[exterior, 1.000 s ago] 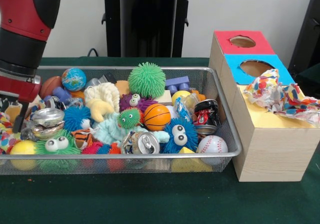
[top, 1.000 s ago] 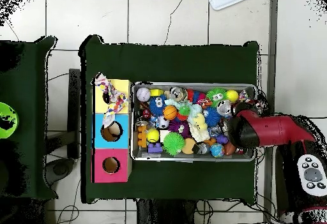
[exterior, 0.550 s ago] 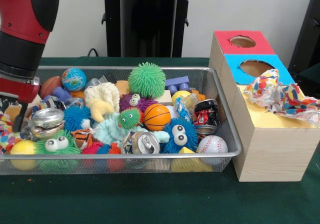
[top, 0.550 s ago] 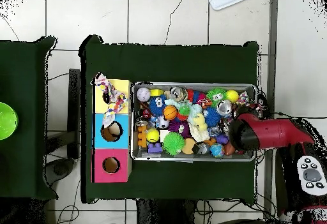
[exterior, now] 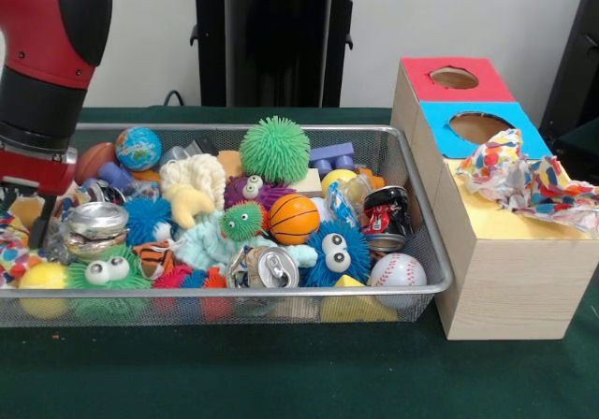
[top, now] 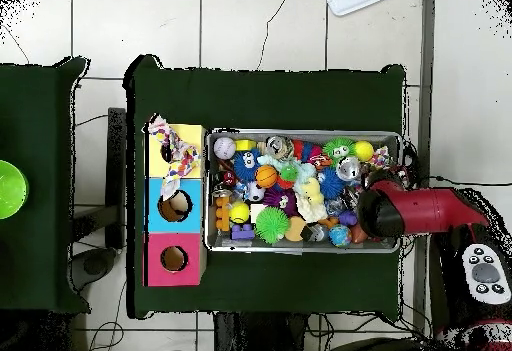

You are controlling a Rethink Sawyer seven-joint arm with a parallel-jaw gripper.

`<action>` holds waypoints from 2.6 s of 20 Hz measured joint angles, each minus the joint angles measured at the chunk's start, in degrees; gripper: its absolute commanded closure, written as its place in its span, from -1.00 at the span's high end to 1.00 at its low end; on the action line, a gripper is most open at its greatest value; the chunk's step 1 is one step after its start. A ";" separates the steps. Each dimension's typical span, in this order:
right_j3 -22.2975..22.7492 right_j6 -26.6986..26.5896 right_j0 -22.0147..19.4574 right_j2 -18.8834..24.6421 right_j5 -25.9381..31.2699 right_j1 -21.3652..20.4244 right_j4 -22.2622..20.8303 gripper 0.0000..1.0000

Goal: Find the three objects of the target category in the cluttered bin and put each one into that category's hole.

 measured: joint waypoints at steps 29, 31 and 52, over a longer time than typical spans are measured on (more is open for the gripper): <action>9.37 0.00 2.54 -1.81 8.86 -12.34 6.74 -1.00; 10.64 0.00 2.78 -1.82 10.52 -14.19 7.64 -1.00; 22.10 0.00 7.70 -1.84 17.74 -27.08 21.95 -1.00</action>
